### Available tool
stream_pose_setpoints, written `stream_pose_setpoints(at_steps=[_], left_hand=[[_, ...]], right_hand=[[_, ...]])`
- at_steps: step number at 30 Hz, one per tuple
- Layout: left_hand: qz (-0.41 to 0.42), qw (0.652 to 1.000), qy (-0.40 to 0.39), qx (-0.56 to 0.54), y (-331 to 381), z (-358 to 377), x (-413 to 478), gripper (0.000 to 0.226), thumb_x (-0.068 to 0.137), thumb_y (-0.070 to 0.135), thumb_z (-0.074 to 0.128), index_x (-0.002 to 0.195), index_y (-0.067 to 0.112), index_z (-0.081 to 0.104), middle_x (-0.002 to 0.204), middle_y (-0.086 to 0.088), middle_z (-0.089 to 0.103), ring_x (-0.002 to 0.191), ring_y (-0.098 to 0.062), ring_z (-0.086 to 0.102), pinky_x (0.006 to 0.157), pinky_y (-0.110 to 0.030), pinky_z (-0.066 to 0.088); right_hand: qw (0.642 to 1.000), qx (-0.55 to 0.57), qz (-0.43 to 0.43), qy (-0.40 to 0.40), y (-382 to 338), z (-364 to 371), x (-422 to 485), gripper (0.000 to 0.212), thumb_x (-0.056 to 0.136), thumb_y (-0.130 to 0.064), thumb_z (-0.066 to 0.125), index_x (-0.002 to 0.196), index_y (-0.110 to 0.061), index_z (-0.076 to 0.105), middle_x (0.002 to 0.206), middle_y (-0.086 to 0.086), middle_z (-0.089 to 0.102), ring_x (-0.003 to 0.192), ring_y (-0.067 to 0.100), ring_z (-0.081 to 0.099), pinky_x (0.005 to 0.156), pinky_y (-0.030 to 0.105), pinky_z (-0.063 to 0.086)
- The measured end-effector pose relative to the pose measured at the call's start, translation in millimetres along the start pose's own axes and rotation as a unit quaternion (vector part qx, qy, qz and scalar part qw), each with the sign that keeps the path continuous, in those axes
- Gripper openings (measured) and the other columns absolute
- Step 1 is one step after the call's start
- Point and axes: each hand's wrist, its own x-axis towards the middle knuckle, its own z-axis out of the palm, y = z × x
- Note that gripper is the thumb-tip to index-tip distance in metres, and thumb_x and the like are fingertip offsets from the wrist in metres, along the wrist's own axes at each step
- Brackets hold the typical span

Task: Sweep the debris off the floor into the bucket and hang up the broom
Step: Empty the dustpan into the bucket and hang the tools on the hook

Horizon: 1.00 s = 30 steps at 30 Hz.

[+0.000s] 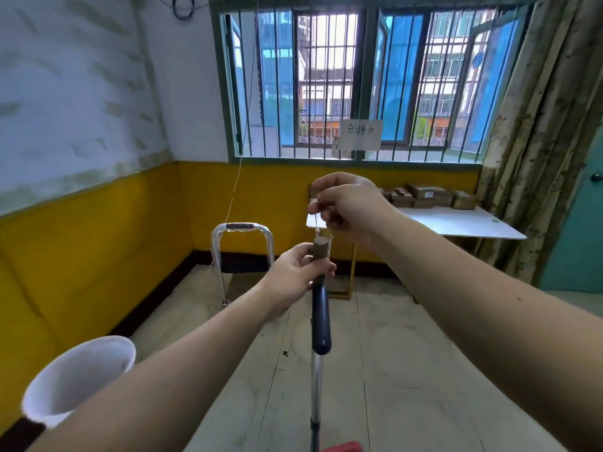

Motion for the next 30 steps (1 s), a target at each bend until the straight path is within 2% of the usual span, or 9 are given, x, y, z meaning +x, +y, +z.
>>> stream_pose_setpoints(at_steps=[3,9,12,15,19,22,24,27,30], left_hand=[[0.010,0.998,0.053,-0.018,-5,-13,-5,0.015,0.092,0.017,0.060,0.102,0.027,0.054,0.097,-0.003,0.071,0.086,-0.014,0.071,0.062,-0.018,0.055],[0.020,0.995,0.098,-0.006,-12,-59,-11,0.023,0.089,0.019,0.064,0.108,0.022,0.050,0.098,-0.010,0.071,0.089,-0.022,0.071,0.086,-0.039,0.056],[0.020,0.994,0.106,-0.011,-13,-88,-14,0.025,0.088,0.018,0.065,0.106,0.024,0.049,0.097,-0.013,0.071,0.090,-0.029,0.071,0.090,-0.047,0.054],[0.035,0.993,0.115,-0.006,-10,-119,-19,0.024,0.088,0.018,0.066,0.101,0.027,0.048,0.095,-0.012,0.070,0.089,-0.028,0.070,0.089,-0.047,0.055],[0.046,0.992,0.118,-0.002,-5,-158,-30,0.023,0.089,0.017,0.065,0.100,0.023,0.046,0.093,-0.010,0.070,0.085,-0.023,0.070,0.082,-0.036,0.058],[0.055,0.991,0.121,0.000,-1,-186,-41,0.020,0.090,0.014,0.064,0.100,0.017,0.047,0.085,-0.005,0.070,0.072,-0.015,0.070,0.061,-0.020,0.056],[0.056,0.990,0.129,0.008,-3,-204,-48,0.020,0.090,0.014,0.063,0.102,0.015,0.047,0.087,-0.005,0.071,0.070,-0.013,0.070,0.055,-0.014,0.052],[0.053,0.987,0.149,0.020,-7,-232,-56,0.020,0.090,0.017,0.063,0.101,0.017,0.047,0.093,-0.007,0.072,0.077,-0.014,0.072,0.059,-0.016,0.054],[0.050,0.982,0.180,0.028,-11,-262,-61,0.018,0.089,0.019,0.064,0.095,0.019,0.046,0.097,-0.008,0.072,0.084,-0.020,0.073,0.077,-0.030,0.057]], right_hand=[[0.999,-0.011,-0.014,-0.029,2,12,3,0.018,0.093,-0.002,0.052,0.102,-0.013,0.061,0.084,0.014,0.067,0.059,0.015,0.055,0.052,0.023,0.048],[0.995,-0.063,-0.037,-0.063,-3,53,12,0.018,0.091,0.002,0.055,0.101,-0.012,0.061,0.091,0.015,0.067,0.068,0.019,0.062,0.067,0.027,0.056],[0.989,-0.111,-0.070,-0.073,-8,77,18,0.019,0.090,0.000,0.056,0.098,-0.017,0.060,0.096,0.013,0.069,0.078,0.020,0.064,0.073,0.030,0.055],[0.978,-0.161,-0.112,-0.070,-14,104,26,0.021,0.089,0.000,0.057,0.097,-0.019,0.061,0.093,0.007,0.069,0.075,0.016,0.063,0.064,0.023,0.050],[0.946,-0.254,-0.187,-0.077,-19,141,37,0.019,0.090,-0.004,0.059,0.103,-0.017,0.061,0.082,-0.005,0.063,0.075,0.007,0.061,0.065,0.017,0.046],[0.917,-0.315,-0.235,-0.067,-22,172,45,0.019,0.091,-0.006,0.056,0.103,-0.020,0.061,0.083,-0.007,0.061,0.076,0.005,0.058,0.064,0.015,0.045],[0.899,-0.345,-0.267,-0.047,-21,195,53,0.021,0.093,-0.006,0.052,0.106,-0.019,0.062,0.089,-0.006,0.061,0.079,0.007,0.057,0.064,0.011,0.043],[0.864,-0.384,-0.324,-0.035,-18,231,65,0.023,0.096,-0.007,0.049,0.113,-0.016,0.062,0.102,-0.004,0.062,0.088,0.006,0.054,0.067,0.006,0.040],[0.821,-0.419,-0.385,-0.039,-17,265,80,0.025,0.098,-0.012,0.047,0.119,-0.016,0.060,0.112,-0.001,0.064,0.098,0.010,0.058,0.082,0.019,0.050]])
